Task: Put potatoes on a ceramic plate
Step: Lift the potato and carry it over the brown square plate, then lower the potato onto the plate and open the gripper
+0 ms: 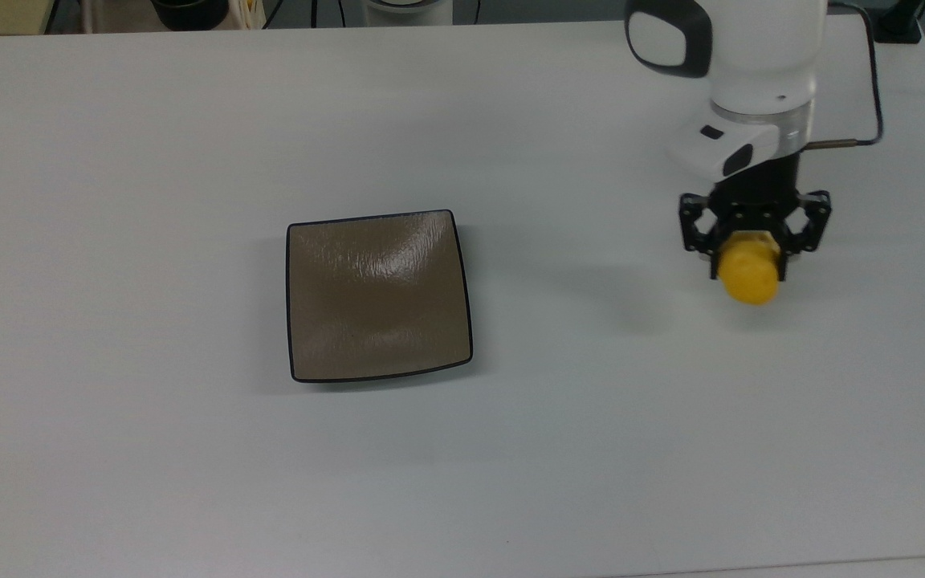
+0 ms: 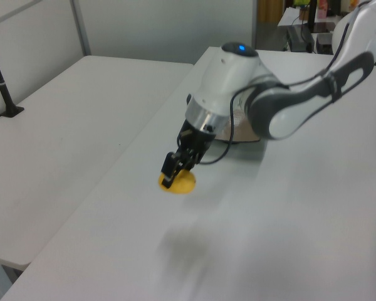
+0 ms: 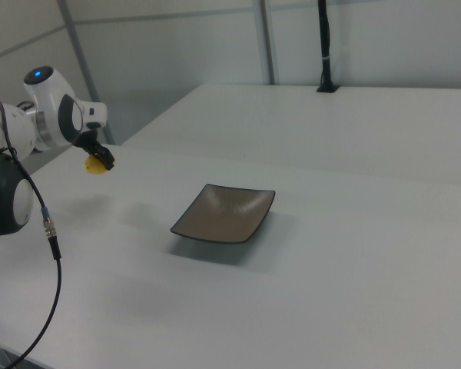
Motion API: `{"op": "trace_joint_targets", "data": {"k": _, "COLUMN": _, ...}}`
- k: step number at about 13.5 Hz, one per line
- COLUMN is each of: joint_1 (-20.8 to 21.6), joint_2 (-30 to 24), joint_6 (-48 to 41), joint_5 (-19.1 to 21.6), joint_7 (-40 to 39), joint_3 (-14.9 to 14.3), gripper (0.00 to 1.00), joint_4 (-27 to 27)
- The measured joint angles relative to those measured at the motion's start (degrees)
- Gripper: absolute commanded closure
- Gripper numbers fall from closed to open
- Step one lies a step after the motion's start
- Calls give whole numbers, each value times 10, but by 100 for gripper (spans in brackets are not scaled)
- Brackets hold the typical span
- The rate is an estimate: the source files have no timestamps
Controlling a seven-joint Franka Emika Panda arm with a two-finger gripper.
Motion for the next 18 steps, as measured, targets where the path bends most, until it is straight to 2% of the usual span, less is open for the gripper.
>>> {"op": "trace_joint_targets", "data": {"k": 2, "joint_1": -12, "joint_2": -31, "joint_6": -68, "joint_5": 51, "joint_7": -80, "joint_3": -19, "gripper": 69, "joint_4": -4}}
{"op": "trace_joint_targets", "data": {"k": 5, "joint_1": -18, "joint_2": -67, "joint_6": -172, "joint_5": 90, "joint_7": -187, "joint_3": -67, "gripper": 69, "joint_4": -6}}
{"op": "trace_joint_targets", "data": {"k": 7, "joint_1": -23, "joint_2": -83, "joint_6": -217, "joint_5": 98, "joint_7": -250, "joint_3": -100, "gripper": 69, "joint_4": -8}}
{"op": "trace_joint_targets", "data": {"k": 12, "joint_1": -46, "joint_2": -91, "joint_6": -221, "joint_5": 98, "joint_7": -340, "joint_3": -174, "gripper": 68, "joint_4": -9}}
{"op": "trace_joint_targets", "data": {"k": 15, "joint_1": -67, "joint_2": -91, "joint_6": -221, "joint_5": 98, "joint_7": -375, "joint_3": -194, "gripper": 68, "joint_4": -10}}
{"op": "trace_joint_targets", "data": {"k": 17, "joint_1": -73, "joint_2": -91, "joint_6": -221, "joint_5": 98, "joint_7": -393, "joint_3": -206, "gripper": 51, "joint_4": -14}}
{"op": "trace_joint_targets", "data": {"k": 18, "joint_1": -76, "joint_2": -91, "joint_6": -221, "joint_5": 98, "joint_7": -398, "joint_3": -209, "gripper": 37, "joint_4": -17}}
